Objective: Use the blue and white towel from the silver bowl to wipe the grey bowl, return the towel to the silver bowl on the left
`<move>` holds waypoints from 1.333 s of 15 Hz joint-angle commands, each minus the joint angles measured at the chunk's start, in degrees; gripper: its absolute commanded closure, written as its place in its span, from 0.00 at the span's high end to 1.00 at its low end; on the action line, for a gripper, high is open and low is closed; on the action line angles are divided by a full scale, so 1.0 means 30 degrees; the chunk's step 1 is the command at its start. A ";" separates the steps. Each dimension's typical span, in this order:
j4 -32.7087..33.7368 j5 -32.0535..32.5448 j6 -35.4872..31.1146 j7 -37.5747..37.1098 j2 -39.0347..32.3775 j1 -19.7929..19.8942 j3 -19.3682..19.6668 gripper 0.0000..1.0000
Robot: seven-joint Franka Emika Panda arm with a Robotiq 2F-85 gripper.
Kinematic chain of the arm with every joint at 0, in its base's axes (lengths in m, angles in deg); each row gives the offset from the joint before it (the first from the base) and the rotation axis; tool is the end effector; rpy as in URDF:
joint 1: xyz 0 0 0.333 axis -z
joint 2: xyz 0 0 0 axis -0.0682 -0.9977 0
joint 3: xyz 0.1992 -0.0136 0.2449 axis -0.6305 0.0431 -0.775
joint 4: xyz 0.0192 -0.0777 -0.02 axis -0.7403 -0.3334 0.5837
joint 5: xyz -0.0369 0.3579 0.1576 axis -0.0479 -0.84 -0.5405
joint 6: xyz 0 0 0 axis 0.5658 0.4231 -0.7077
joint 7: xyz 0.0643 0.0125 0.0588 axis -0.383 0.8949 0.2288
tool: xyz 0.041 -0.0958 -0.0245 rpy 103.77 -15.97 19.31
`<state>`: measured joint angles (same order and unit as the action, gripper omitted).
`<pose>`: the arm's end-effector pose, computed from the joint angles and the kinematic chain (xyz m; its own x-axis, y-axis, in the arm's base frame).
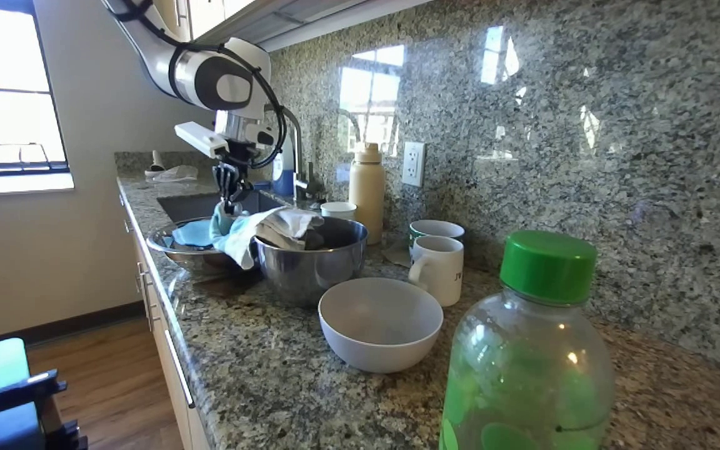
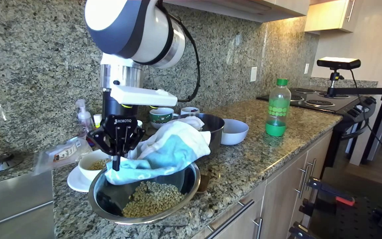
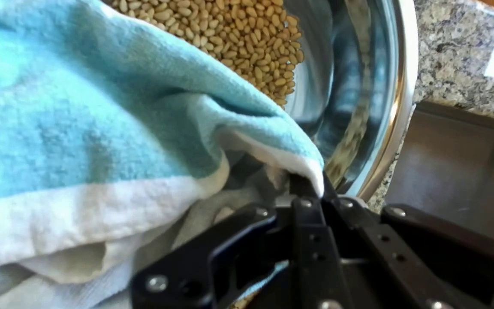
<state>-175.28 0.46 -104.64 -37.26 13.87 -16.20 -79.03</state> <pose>0.5774 0.2511 0.2697 0.9968 0.0624 -0.0503 0.0488 -0.9704 -0.2366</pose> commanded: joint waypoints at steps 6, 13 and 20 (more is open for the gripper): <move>0.0625 0.0227 0.0840 -0.0254 -0.0631 -0.0297 0.0148 0.44; 0.1367 0.2488 0.2427 -0.1145 0.0793 -0.0532 0.1165 0.96; 0.2056 0.5473 0.3743 -0.3579 0.2633 -0.0395 0.2595 1.00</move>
<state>-168.54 14.39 -95.67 -44.35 18.84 -17.12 -72.63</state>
